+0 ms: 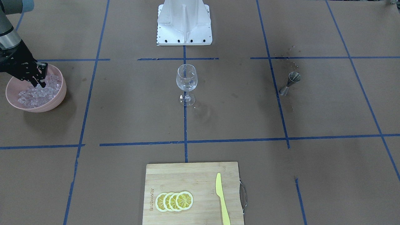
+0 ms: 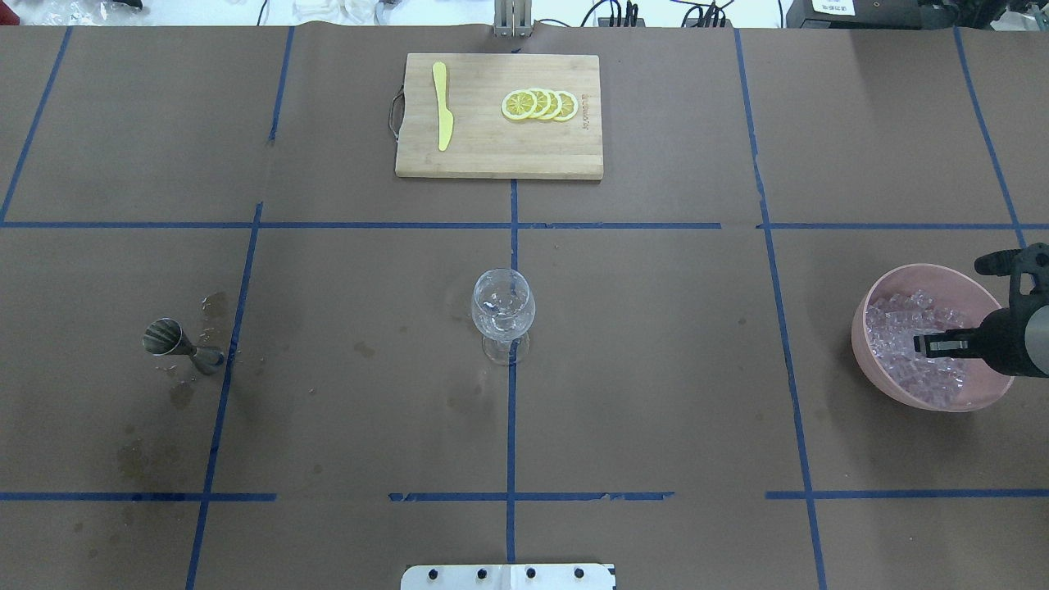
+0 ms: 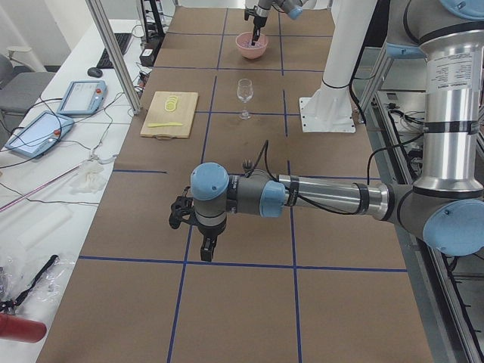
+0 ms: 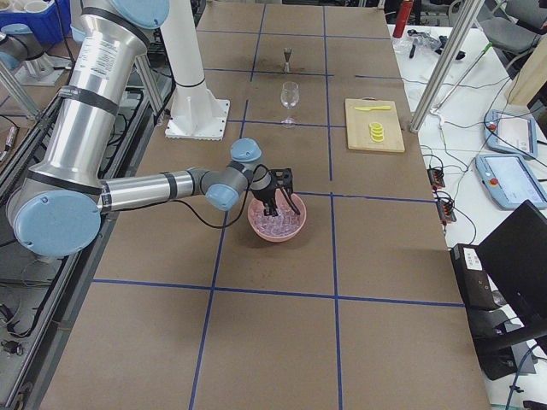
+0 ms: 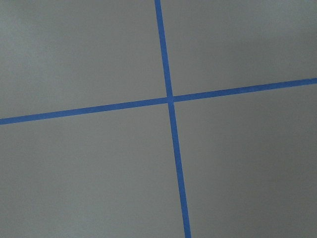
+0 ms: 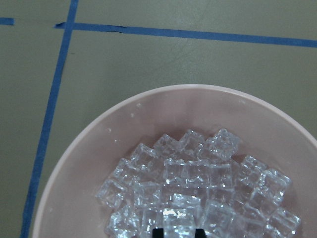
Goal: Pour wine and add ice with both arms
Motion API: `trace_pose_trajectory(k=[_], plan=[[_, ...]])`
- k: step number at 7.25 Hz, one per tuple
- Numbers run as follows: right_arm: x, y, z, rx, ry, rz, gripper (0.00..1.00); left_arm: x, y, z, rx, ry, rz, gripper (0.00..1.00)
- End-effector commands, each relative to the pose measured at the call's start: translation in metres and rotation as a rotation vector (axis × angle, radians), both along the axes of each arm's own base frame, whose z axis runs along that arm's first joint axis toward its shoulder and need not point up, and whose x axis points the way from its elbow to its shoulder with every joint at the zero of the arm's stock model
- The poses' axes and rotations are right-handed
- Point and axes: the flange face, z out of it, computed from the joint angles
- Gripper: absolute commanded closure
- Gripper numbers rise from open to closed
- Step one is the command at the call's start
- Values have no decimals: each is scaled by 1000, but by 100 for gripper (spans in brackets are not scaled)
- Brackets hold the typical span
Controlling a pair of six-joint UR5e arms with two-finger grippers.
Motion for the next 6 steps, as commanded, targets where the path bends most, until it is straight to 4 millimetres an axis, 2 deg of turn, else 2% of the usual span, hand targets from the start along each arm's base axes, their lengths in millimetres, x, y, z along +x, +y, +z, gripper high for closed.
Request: trace_pose_trajectory(k=[1,2,3,4,5,6], plan=[[19,-7,-24,31,-48,-29,100,0,1,3,-6,-1,0,0],[18,-9,-49,69,-87,-42,100,-1,3,9,-23,-1,-2,0],[9,-13,-80,113,-137,-60,100,-1,3,10,-28,-7,-1,0],[-5,-22,-101,127,-158,-73,100,-2,7,12,-31,-7,-3,0],[-30,-50,-149,89,-125,-68,100,-1,8,15,-38,-7,-2,0],[-55,-70,-213,37,-84,-73,100,-2,9,12,-30,-9,-2,0]])
